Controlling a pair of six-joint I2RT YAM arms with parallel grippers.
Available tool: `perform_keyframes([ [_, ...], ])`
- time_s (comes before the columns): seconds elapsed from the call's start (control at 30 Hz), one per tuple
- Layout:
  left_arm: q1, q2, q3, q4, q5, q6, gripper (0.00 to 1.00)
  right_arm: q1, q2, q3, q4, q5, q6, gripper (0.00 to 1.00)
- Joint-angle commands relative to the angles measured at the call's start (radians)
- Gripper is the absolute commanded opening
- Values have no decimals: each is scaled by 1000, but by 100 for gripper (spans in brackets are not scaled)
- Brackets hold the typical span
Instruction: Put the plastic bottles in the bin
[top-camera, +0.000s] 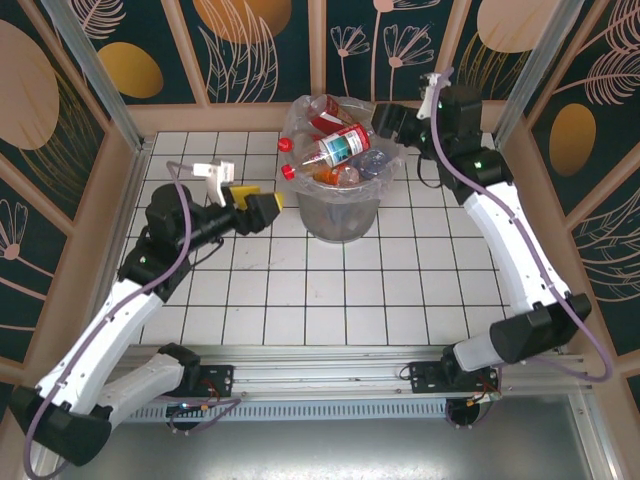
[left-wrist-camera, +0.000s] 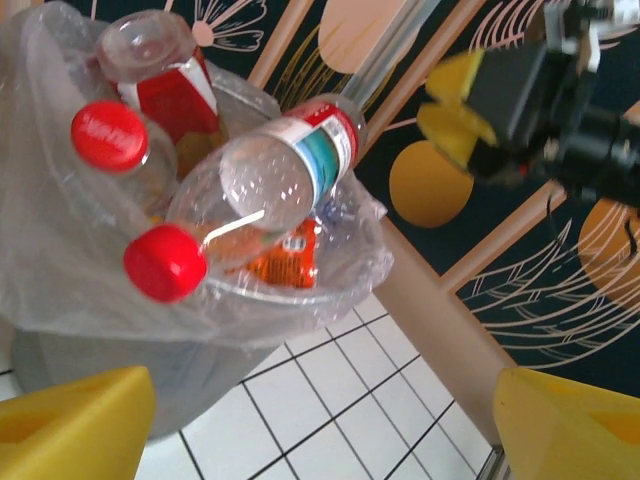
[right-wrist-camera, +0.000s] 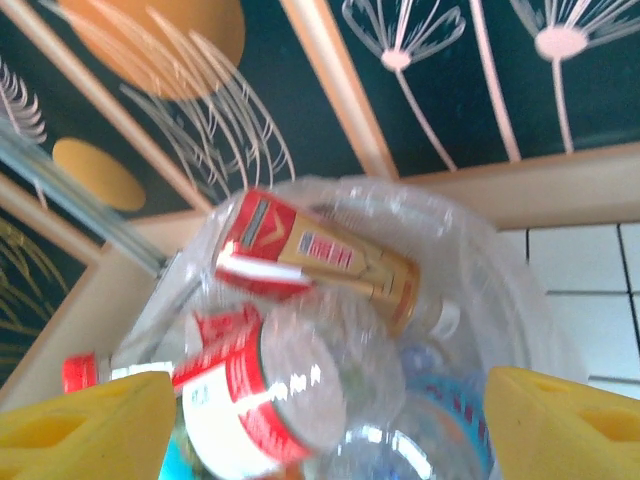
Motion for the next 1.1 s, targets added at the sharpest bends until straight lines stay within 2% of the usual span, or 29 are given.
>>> perform_keyframes([
  [0.0, -1, 59, 43, 12, 22, -43, 87, 16, -50, -93, 53, -84, 42, 77],
  [0.2, -2, 152, 114, -18, 36, -47, 88, 26, -79, -165, 100, -190, 90, 69],
  [0.47, -1, 246, 156, -2, 70, -65, 88, 25, 9, -114, 142, -245, 106, 64],
  [0.8, -2, 299, 200, 52, 121, -108, 87, 19, 133, -10, 144, -115, 101, 53],
  [1.07, -23, 332, 235, 93, 151, -160, 86, 2, 193, 88, 89, -16, 86, 52],
])
